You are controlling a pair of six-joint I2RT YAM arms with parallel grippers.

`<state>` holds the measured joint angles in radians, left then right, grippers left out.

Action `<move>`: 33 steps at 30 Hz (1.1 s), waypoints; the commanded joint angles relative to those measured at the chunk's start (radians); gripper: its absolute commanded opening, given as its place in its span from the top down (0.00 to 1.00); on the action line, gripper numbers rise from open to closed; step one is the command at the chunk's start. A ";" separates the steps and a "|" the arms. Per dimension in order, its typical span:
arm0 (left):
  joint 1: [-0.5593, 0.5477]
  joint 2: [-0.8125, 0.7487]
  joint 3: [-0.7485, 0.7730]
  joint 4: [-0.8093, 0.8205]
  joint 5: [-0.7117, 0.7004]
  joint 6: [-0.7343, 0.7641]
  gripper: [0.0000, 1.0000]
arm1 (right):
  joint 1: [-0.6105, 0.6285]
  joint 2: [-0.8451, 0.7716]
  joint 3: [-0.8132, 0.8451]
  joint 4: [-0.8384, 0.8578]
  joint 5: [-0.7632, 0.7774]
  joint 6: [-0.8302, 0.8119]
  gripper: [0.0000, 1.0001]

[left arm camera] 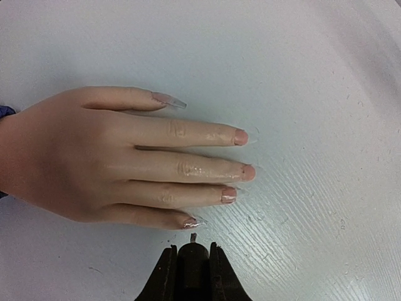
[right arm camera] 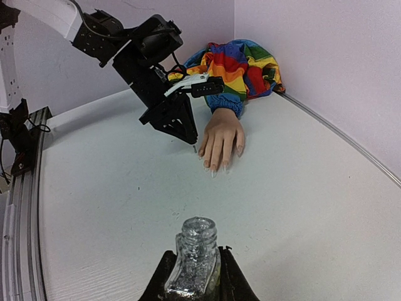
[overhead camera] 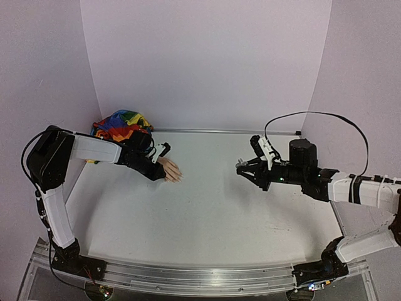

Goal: Paint the nails
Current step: Paint the nail with the hand.

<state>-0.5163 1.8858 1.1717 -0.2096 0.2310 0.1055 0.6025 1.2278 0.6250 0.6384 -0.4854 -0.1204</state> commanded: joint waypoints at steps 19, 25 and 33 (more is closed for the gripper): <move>0.002 -0.012 0.012 0.063 -0.010 0.017 1.00 | 0.003 0.004 0.018 0.040 -0.027 -0.007 1.00; 0.007 -0.003 0.014 0.065 -0.008 0.016 1.00 | 0.003 0.001 0.017 0.040 -0.030 -0.005 1.00; 0.009 0.005 0.020 0.064 -0.010 0.015 1.00 | 0.002 0.001 0.018 0.040 -0.032 -0.004 1.00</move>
<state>-0.5137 1.8862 1.1713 -0.1890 0.2310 0.1074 0.6025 1.2343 0.6250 0.6388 -0.4870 -0.1204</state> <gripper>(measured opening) 0.154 0.175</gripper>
